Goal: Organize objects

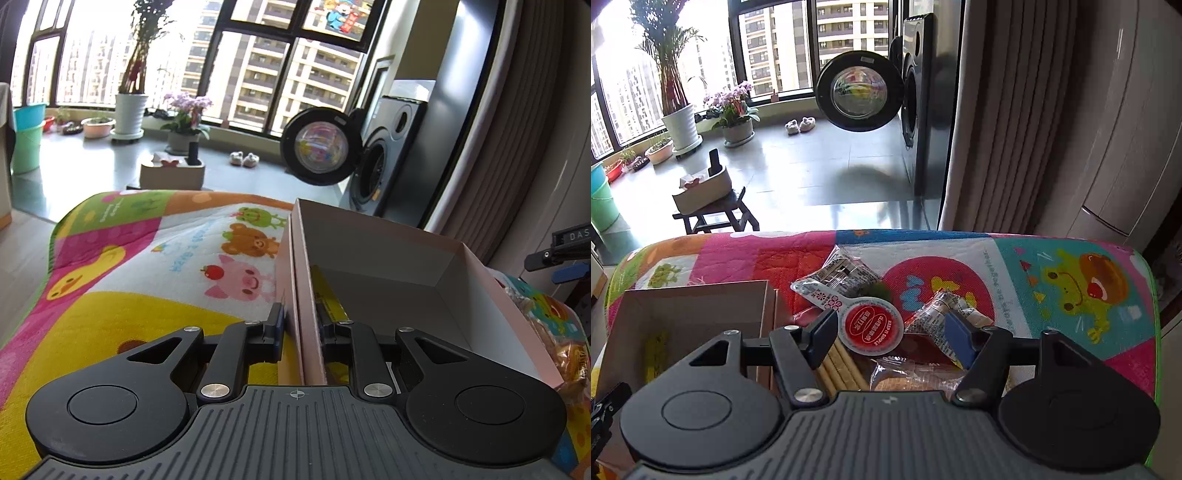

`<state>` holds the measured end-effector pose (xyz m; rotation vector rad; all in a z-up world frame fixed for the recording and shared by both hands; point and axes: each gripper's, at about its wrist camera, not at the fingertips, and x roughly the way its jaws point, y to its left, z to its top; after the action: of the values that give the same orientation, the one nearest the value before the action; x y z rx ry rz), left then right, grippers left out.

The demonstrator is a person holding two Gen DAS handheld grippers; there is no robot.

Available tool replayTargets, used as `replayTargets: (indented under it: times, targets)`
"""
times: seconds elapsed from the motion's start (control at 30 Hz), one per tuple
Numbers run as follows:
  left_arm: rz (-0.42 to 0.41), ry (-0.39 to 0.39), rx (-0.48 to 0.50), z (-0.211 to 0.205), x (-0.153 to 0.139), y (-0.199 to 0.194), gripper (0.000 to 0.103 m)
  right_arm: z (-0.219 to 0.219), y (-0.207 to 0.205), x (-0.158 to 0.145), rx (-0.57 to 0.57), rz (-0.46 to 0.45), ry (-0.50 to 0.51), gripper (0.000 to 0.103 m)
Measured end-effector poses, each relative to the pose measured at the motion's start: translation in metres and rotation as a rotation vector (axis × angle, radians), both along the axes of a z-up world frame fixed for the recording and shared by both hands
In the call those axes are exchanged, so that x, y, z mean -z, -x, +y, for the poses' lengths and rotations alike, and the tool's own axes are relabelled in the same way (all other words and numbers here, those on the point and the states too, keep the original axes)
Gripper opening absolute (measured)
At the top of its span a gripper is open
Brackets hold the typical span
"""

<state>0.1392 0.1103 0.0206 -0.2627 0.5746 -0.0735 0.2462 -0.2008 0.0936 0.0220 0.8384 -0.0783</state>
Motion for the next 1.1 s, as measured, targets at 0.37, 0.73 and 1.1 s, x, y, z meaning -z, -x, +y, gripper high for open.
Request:
replayTargets:
  times: [0.37,0.73,1.1]
  targets:
    - [0.012,0.006,-0.001,0.001,0.002,-0.001,0.018,0.035,-0.129,0.063,-0.018,0.139,-0.056,0.075]
    - [0.023,0.016,0.000,0.003,0.002,-0.001,0.019,-0.012,-0.068,0.063,-0.083,0.250,-0.035,0.047]
    - [0.016,0.010,-0.006,0.001,0.002,0.001,0.018,-0.006,0.076,0.012,-0.263,0.167,0.287,0.061]
